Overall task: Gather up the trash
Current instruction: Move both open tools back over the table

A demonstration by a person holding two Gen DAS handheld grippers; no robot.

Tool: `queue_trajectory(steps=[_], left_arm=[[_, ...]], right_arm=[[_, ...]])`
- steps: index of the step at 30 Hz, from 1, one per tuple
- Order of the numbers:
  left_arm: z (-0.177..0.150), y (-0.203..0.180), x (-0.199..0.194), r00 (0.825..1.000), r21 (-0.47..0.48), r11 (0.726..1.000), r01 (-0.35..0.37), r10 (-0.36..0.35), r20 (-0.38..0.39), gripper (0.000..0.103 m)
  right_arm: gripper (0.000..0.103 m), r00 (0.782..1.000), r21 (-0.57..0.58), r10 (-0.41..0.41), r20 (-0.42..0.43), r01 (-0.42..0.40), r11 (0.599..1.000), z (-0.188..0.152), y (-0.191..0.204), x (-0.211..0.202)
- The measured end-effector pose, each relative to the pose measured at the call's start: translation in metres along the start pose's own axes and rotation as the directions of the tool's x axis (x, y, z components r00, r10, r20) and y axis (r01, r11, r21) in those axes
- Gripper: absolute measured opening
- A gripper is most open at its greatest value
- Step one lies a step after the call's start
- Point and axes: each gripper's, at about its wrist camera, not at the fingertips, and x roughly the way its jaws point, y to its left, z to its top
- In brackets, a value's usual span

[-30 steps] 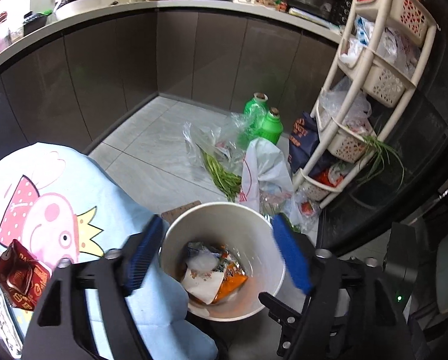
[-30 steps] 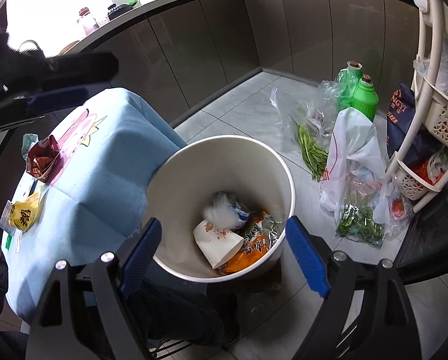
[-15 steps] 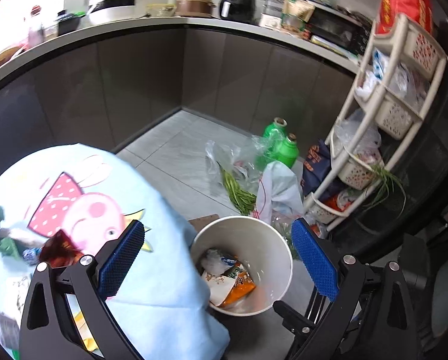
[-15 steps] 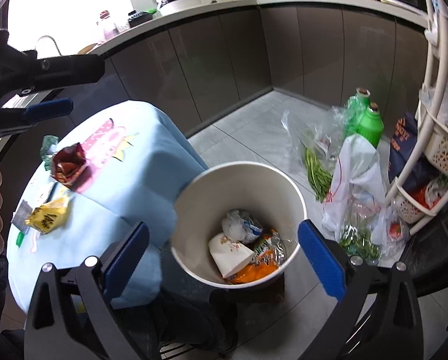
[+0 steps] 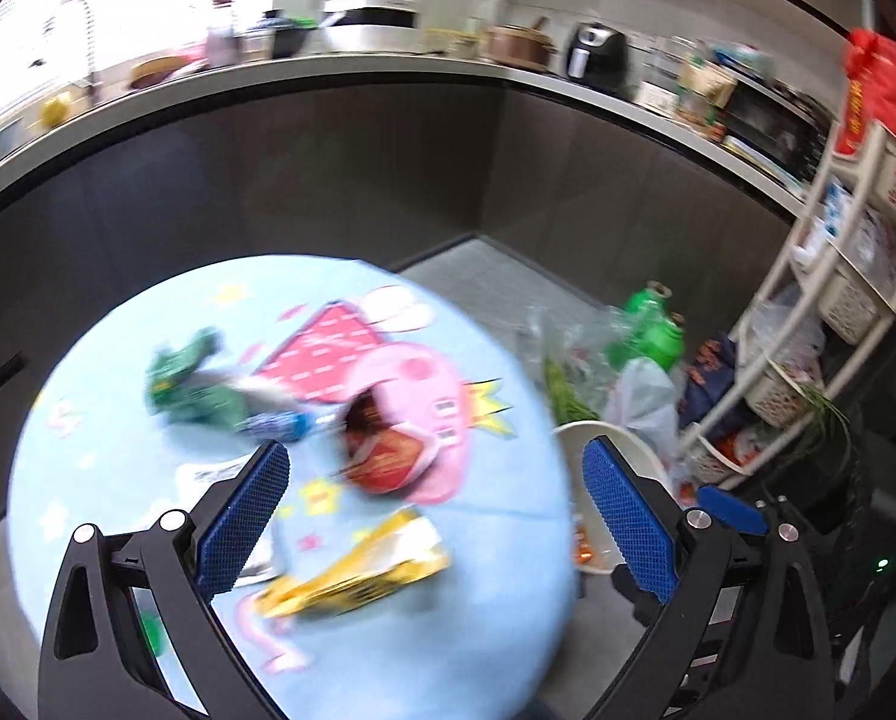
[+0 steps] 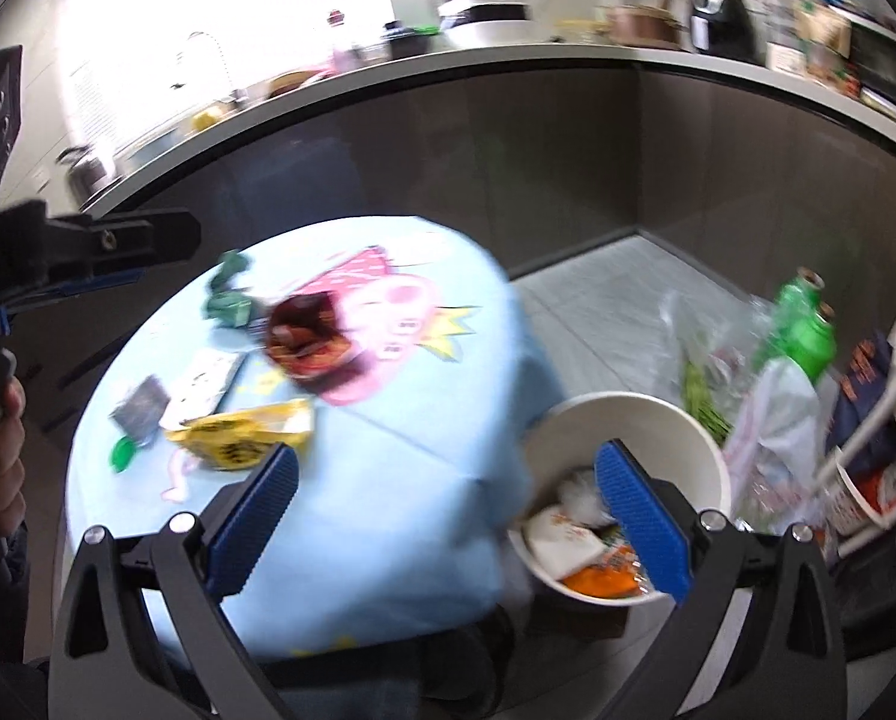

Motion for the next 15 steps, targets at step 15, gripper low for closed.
queue_trajectory(steps=[15], left_arm=[[-0.084, 0.189, -0.066, 0.978, -0.251, 0.945, -0.209, 0.202, -0.056, 0.094]], right_arm=[[0.1, 0.98, -0.219, 0.14, -0.138, -0.168, 0.961, 0.008, 0.122, 0.044]])
